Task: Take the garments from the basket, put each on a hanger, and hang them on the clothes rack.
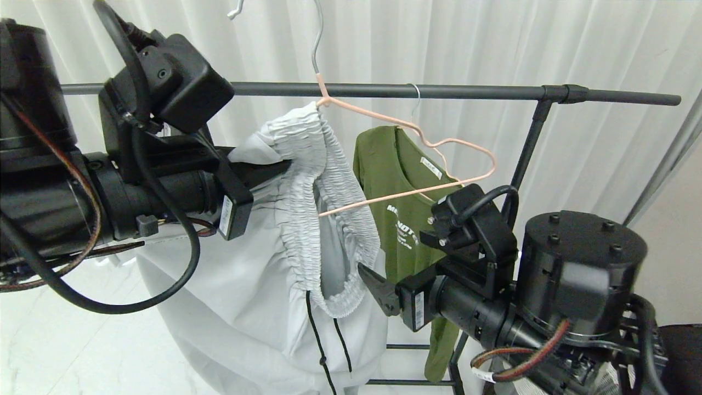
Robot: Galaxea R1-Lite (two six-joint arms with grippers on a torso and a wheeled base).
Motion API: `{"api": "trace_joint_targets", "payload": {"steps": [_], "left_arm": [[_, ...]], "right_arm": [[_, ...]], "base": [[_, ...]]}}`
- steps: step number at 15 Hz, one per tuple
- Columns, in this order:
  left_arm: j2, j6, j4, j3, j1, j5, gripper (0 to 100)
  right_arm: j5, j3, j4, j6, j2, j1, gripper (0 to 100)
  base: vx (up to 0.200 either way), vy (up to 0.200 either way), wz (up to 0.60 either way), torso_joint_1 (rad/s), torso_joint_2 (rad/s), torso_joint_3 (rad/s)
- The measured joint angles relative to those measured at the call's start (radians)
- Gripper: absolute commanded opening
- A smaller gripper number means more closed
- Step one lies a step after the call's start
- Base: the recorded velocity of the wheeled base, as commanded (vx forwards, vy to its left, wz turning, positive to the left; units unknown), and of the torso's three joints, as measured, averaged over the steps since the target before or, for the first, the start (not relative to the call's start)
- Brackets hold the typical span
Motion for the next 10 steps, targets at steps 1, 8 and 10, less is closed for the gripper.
{"api": "trace_joint_targets", "payload": {"steps": [1,8,10], "left_arm": [[-0.007,0.0,0.0,0.001,-0.01,-0.004,0],[-0.027,0.0,0.0,0.017,-0.046,-0.007,0],[-0.027,0.003,0.0,0.018,-0.049,-0.007,0]], "right_arm": [[0.0,-0.003,-0.001,0.016,0.012,-0.016,100],[0.002,-0.013,-0.003,0.044,0.043,-0.02,0],[-0.007,-0.015,-0.004,0.044,0.051,-0.017,0]], "base": [[0.0,0.0,0.0,0.0,0.0,0.0],[0.0,0.0,0.0,0.0,0.0,0.0],[0.0,0.0,0.0,0.0,0.0,0.0]]}}
